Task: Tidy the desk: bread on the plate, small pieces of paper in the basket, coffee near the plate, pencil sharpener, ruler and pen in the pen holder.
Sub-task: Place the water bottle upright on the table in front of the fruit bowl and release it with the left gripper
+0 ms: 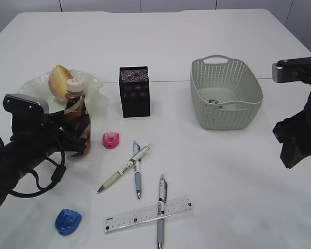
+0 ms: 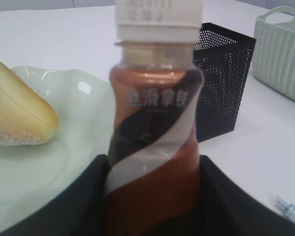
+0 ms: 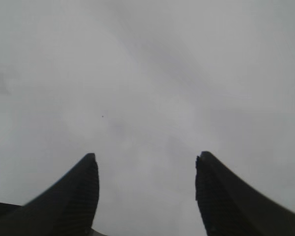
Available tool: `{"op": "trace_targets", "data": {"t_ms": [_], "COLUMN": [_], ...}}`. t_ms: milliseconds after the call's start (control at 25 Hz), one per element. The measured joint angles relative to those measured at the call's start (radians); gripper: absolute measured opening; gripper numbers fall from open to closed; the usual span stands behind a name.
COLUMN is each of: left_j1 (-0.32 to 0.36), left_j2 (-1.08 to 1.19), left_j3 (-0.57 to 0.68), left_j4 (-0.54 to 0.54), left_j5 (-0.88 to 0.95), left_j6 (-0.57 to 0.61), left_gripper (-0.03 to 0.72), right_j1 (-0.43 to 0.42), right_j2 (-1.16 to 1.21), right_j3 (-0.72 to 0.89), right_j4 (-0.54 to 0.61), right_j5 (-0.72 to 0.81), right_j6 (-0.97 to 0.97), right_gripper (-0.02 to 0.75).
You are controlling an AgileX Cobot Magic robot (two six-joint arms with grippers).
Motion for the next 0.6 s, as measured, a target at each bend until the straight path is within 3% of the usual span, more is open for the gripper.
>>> {"op": "trace_targets", "data": {"t_ms": [600], "left_j1": [0.000], "left_j2": [-0.048], "left_j3": [0.000], "left_j4": [-0.008], "left_j5": [0.067], "left_j6": [0.000], "left_gripper": [0.425], "right_j1": [0.000], "right_j2": [0.000], "right_j3": [0.000], "right_j4": [0.000], "right_j5": [0.006], "right_j6": [0.000], "right_gripper": [0.457]}}
